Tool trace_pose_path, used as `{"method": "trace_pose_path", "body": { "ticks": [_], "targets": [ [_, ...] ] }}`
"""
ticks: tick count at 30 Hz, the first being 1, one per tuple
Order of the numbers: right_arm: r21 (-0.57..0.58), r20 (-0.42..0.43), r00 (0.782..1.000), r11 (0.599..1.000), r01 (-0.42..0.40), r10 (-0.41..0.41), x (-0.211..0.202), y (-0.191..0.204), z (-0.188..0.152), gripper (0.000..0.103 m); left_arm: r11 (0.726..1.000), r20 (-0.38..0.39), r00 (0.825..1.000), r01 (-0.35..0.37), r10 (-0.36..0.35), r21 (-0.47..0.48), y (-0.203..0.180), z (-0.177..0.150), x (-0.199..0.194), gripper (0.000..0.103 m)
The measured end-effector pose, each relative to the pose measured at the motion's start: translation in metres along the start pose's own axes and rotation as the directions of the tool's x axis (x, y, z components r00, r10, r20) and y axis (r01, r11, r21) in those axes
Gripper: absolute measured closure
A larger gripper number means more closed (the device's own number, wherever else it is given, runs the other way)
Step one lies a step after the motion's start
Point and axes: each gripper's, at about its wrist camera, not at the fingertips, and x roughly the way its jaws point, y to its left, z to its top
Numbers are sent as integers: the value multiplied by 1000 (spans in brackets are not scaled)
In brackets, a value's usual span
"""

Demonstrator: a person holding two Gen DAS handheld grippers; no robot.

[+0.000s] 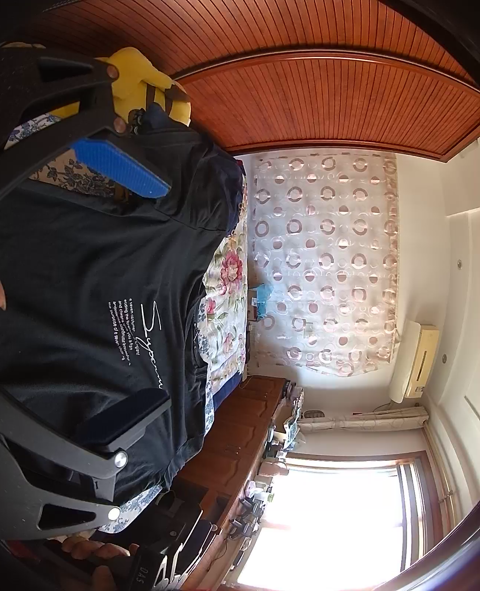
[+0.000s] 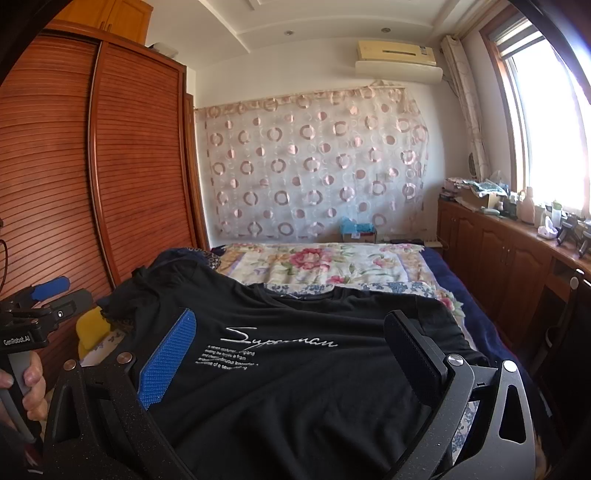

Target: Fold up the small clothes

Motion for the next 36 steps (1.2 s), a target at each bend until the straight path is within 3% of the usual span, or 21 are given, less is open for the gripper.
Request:
{"method": "trace_pose_path", "body": {
  "ticks": [30,36],
  "targets": [
    [1,1,1000,1000,-4,4,2,-6,-2,0,1000,-2,1000,9,-9,7,-1,0,1,0],
    [3,-28,999,1000,-31,31,15,10,-9,0,1000,-24,1000,-10,10,7,0,-2,6,0]
  ]
}}
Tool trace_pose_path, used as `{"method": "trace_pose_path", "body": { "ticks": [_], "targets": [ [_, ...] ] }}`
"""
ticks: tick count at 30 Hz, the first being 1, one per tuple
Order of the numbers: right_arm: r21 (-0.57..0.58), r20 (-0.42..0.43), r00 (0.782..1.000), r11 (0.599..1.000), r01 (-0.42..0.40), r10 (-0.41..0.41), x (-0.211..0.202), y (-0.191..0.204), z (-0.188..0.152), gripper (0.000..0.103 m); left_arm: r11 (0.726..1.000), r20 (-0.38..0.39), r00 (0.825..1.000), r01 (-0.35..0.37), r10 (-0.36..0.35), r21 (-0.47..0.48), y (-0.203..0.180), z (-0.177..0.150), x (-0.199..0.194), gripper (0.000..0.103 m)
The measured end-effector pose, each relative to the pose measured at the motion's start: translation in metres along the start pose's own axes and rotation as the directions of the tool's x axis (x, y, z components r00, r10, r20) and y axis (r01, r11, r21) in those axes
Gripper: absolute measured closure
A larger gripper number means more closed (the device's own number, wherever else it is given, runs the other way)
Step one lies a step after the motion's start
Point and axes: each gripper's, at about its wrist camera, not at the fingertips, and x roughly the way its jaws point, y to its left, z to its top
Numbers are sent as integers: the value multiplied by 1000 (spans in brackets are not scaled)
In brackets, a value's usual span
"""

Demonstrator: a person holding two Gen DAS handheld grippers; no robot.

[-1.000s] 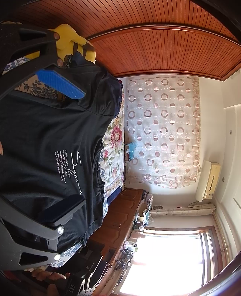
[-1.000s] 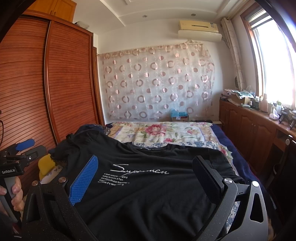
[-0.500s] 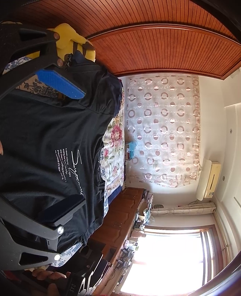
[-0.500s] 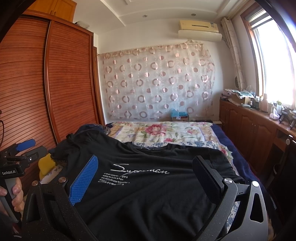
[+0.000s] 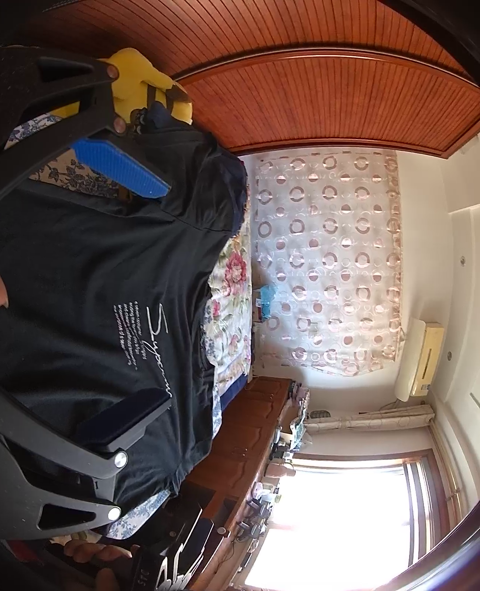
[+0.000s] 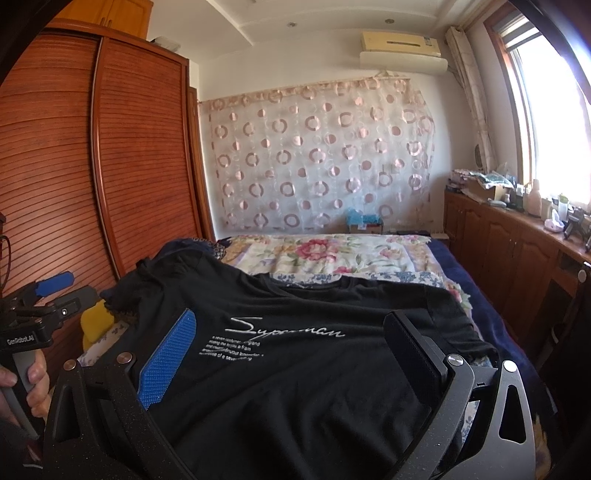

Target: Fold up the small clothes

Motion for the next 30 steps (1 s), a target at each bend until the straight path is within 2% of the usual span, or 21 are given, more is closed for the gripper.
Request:
{"method": "trace_pose_path", "body": {
  "ticks": [8,16,25,30],
  "targets": [
    [-4,-20,1000,1000,-24,24,11,-4,-9,0,1000,-20,999,-29,29,5,11,-3,8,0],
    [-27,-43,997,998,-64,63,36,-1,-6,0,999,-32,999,-35,36,10,38,-6,25,0],
    [-33,-143,979,988,-150,144,80,8,-32,0,995,-123,988,-94,95,17,95,-11,63,0],
    [-36,-190,968,984,-175,165,98,16,-47,0,994,-173,979,-111,106,-22,128,-16,81,0]
  ]
}}
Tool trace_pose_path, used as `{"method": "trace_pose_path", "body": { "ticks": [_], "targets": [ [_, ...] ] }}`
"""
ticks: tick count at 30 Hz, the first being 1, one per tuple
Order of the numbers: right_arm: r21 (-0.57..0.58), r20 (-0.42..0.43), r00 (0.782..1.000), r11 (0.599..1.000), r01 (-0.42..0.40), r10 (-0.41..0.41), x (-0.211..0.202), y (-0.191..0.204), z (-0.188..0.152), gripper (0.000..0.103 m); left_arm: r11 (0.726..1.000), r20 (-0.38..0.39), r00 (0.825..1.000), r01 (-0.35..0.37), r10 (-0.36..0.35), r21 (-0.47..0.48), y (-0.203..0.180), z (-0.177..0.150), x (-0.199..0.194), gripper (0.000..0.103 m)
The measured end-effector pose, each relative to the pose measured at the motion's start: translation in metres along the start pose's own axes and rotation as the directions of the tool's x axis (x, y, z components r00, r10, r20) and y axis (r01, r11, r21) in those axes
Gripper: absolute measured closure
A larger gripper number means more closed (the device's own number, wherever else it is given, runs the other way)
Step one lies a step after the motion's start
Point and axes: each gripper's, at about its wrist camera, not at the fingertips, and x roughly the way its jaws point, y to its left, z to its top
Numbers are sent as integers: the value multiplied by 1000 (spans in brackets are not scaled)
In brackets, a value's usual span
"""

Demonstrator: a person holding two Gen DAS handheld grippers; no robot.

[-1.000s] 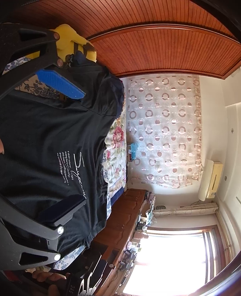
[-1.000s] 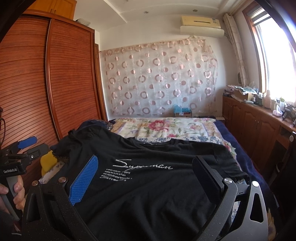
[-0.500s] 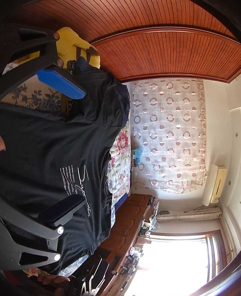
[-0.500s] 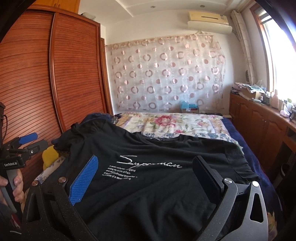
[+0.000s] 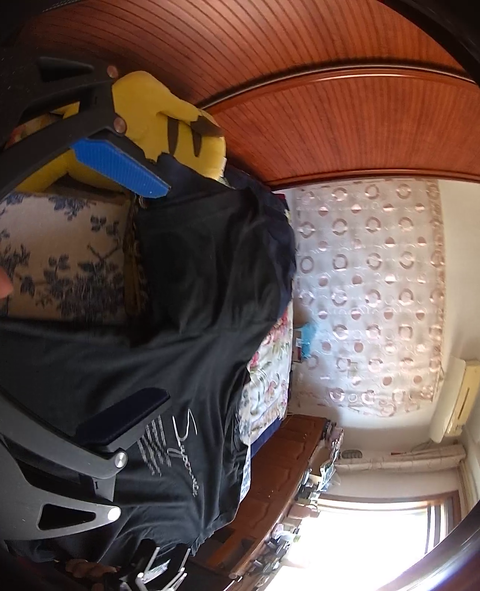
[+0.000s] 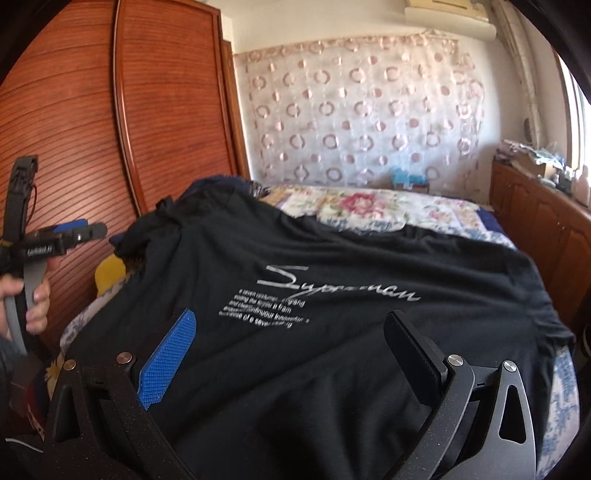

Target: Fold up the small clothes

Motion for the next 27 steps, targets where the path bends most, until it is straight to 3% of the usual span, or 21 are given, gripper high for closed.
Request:
{"method": "trace_pose_path", "body": {
  "ticks": [4,6,7,9,14,16,18,24,27],
  "targets": [
    [-16,-27,1000,1000,0,-1,14,3,-6,0,999,-53,999,-12,9,-47,23,-5,14,0],
    [-23,-41,999,1000,-2,1,20,3,-8,0,995,-59,998,23,-29,-92,35,-8,20,0],
    [-26,-47,999,1000,-4,3,21,4,-8,0,993,-61,997,42,-49,-106,39,-9,21,8],
    [-31,-59,998,999,-8,6,25,5,-9,0,988,-76,994,68,-79,-138,46,-11,28,12],
    [-57,-77,997,998,-30,26,28,11,-7,0,982,-129,988,59,-83,-177,57,-14,49,30],
    [-69,-76,997,997,-40,35,27,15,-6,0,979,-152,984,64,-94,-195,60,-18,58,54],
    [-72,-76,996,996,-50,45,27,17,-6,0,974,-171,979,70,-108,-215,64,-21,65,64],
    [-65,-93,994,996,-56,50,30,16,-10,0,970,-178,979,58,-102,-236,73,-24,69,64],
    [-54,-92,994,997,-63,58,30,14,-10,0,969,-164,978,90,-130,-231,74,-25,69,67]
  ]
}}
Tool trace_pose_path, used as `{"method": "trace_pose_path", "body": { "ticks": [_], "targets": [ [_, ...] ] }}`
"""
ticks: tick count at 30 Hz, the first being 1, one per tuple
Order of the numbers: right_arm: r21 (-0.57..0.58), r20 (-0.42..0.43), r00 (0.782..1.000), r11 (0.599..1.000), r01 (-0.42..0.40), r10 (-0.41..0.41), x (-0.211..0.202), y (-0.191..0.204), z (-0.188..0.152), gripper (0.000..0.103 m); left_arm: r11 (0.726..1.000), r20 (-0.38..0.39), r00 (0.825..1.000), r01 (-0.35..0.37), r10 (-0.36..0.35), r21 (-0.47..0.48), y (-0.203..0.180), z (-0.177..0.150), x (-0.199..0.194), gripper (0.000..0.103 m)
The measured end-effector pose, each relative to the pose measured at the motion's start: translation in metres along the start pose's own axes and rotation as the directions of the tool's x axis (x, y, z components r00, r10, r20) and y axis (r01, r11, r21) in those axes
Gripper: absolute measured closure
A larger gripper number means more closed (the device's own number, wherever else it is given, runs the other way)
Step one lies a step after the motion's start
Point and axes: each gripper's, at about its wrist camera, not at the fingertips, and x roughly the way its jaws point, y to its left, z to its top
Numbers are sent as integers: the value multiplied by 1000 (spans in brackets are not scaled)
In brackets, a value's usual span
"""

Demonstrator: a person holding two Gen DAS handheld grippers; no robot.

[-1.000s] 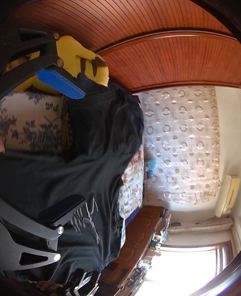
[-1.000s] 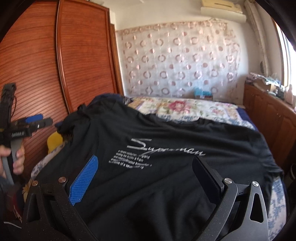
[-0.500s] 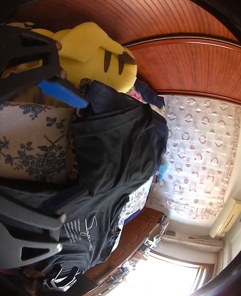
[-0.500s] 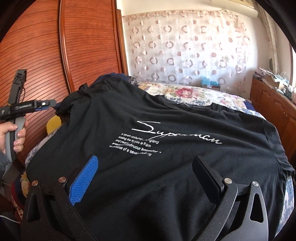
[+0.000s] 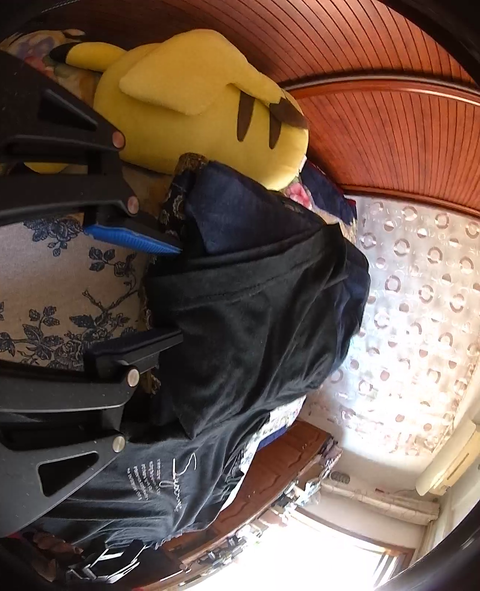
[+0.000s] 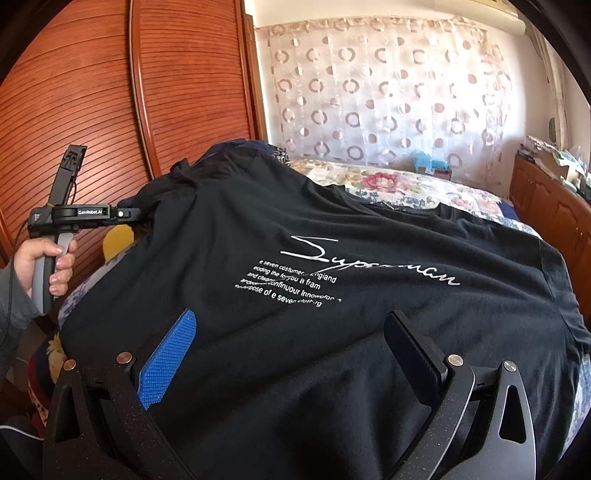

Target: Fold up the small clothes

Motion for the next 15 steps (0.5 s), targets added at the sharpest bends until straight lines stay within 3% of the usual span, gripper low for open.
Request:
{"method": "trace_pose_path", "body": {
  "ticks": [1,4,15],
  "targets": [
    [2,0,1000,1000,-3,3,0,0,0,0,1000,3,1000,11,-11,15,-2,0,-2,80],
    [12,-6,1000,1000,-12,12,0,-2,-1,0,999,9,1000,18,-19,44,-5,2,-6,93],
    [33,-2,1000,999,-23,23,2,-6,-2,0,988,144,988,40,-62,148,-66,42,-45,95]
  ]
}}
